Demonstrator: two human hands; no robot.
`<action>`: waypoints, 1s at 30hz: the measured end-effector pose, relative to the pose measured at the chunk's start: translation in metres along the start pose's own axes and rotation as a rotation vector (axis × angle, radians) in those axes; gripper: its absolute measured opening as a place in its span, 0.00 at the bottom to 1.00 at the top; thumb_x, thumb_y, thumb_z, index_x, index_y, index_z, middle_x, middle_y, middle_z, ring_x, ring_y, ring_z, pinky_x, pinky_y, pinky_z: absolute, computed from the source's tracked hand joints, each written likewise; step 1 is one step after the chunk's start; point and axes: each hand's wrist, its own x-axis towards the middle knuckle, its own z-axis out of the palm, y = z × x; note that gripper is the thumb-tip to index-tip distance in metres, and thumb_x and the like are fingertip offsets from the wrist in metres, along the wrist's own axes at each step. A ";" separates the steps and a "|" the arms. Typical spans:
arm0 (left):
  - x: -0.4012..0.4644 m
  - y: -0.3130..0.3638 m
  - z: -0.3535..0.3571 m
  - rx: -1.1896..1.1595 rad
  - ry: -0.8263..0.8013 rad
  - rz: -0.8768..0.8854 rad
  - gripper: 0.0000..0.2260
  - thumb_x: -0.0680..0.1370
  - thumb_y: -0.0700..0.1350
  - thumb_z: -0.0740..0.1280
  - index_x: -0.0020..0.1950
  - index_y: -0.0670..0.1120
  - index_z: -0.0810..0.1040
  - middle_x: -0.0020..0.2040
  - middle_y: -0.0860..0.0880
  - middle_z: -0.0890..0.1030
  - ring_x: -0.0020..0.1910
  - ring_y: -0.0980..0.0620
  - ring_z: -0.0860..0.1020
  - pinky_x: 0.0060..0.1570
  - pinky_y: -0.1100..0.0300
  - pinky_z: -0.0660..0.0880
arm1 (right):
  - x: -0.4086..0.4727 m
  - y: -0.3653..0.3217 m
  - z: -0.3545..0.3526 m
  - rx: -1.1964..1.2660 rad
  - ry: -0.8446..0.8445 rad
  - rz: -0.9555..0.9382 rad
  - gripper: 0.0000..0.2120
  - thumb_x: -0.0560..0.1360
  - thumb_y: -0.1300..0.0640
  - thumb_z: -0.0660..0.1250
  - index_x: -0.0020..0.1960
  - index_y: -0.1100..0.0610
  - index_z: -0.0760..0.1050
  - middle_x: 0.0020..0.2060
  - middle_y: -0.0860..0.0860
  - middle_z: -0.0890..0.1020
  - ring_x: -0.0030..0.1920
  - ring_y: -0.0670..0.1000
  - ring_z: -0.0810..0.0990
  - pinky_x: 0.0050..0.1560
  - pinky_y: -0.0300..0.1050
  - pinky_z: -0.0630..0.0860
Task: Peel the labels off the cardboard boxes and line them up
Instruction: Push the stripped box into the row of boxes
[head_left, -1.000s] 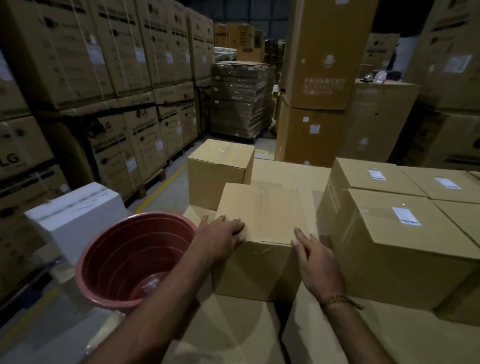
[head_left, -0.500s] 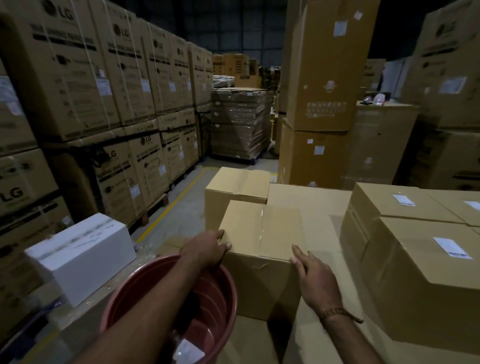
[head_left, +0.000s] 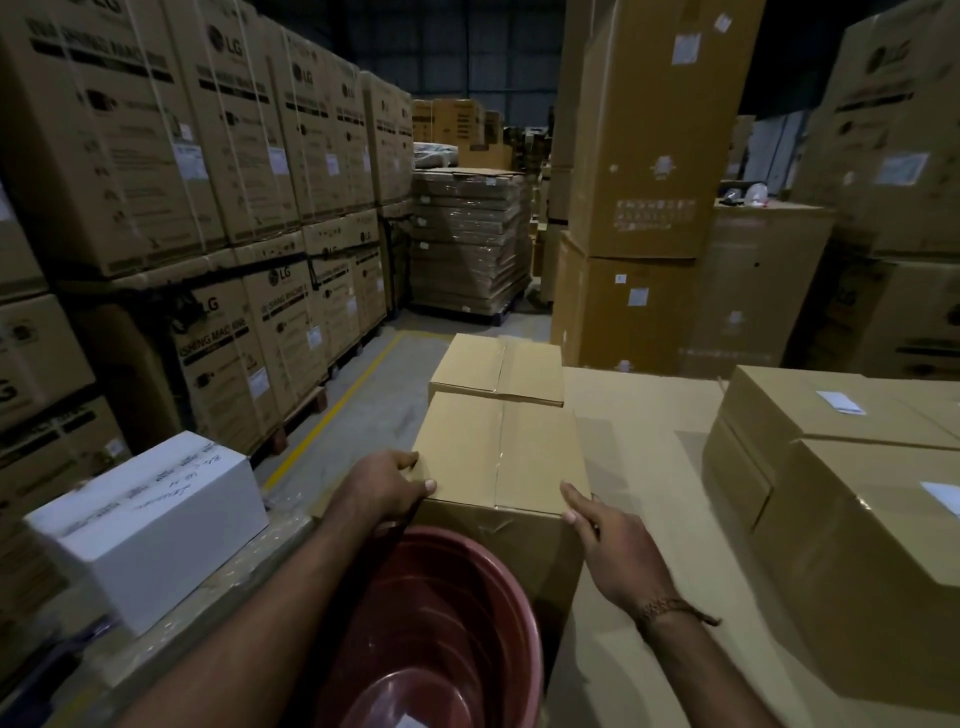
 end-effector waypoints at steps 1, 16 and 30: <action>0.003 -0.003 -0.002 -0.007 0.003 -0.005 0.31 0.76 0.60 0.76 0.78 0.55 0.73 0.73 0.45 0.78 0.68 0.44 0.77 0.65 0.54 0.75 | 0.002 -0.003 0.002 -0.001 -0.004 0.000 0.21 0.87 0.48 0.62 0.79 0.38 0.69 0.75 0.53 0.77 0.78 0.53 0.72 0.75 0.49 0.73; 0.022 -0.014 -0.007 -0.061 0.032 0.024 0.29 0.79 0.56 0.73 0.79 0.54 0.71 0.74 0.44 0.76 0.70 0.43 0.76 0.65 0.51 0.74 | 0.013 -0.021 0.018 -0.035 0.039 0.005 0.21 0.87 0.47 0.62 0.80 0.38 0.69 0.74 0.55 0.78 0.76 0.54 0.75 0.73 0.50 0.75; 0.016 -0.015 -0.005 -0.166 0.076 0.023 0.27 0.79 0.54 0.74 0.78 0.54 0.73 0.73 0.44 0.77 0.69 0.45 0.76 0.65 0.50 0.76 | 0.019 -0.025 0.017 -0.097 0.030 0.003 0.22 0.87 0.45 0.61 0.80 0.41 0.69 0.64 0.50 0.82 0.62 0.52 0.80 0.62 0.50 0.80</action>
